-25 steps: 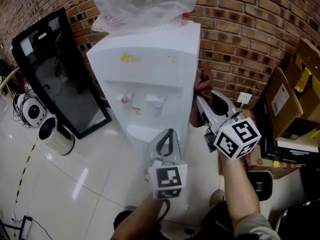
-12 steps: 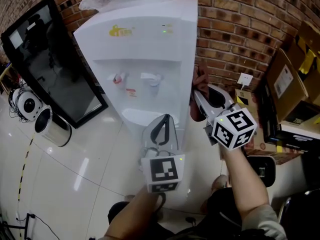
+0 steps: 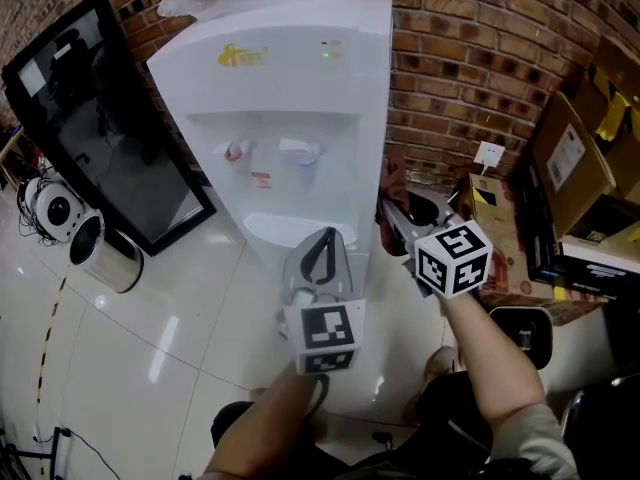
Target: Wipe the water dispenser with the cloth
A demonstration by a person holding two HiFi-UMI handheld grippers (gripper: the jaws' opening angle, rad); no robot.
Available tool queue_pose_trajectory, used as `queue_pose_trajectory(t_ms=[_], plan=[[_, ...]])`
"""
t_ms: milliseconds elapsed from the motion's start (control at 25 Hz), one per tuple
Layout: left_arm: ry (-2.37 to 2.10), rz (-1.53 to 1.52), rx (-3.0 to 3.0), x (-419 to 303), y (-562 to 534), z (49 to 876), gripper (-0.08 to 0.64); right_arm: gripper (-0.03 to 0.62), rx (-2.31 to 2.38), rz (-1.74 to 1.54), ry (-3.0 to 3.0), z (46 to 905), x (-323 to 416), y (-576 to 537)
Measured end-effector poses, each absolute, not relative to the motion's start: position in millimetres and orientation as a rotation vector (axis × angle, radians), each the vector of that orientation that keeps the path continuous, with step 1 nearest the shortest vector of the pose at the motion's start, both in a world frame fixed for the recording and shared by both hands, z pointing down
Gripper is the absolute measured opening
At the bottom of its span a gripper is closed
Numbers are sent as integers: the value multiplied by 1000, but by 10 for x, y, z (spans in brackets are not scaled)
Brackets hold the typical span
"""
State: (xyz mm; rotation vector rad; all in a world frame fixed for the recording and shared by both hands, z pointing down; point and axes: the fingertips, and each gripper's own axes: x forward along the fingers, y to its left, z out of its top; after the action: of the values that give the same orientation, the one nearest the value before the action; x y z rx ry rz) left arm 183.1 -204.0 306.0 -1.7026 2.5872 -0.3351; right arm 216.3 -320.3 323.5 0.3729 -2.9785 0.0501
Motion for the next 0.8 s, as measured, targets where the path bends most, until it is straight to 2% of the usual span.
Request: queue_pose_trajectory(t_ms=[560,800], plan=[[2583,-399,-1733,1873,-2167,3315,0,101,336,161,-2812,3990,2166,-3205],[2605,-435,-1785,1893,-2269,3719,0,101,331,261,-2712,4483,2148,-3227]])
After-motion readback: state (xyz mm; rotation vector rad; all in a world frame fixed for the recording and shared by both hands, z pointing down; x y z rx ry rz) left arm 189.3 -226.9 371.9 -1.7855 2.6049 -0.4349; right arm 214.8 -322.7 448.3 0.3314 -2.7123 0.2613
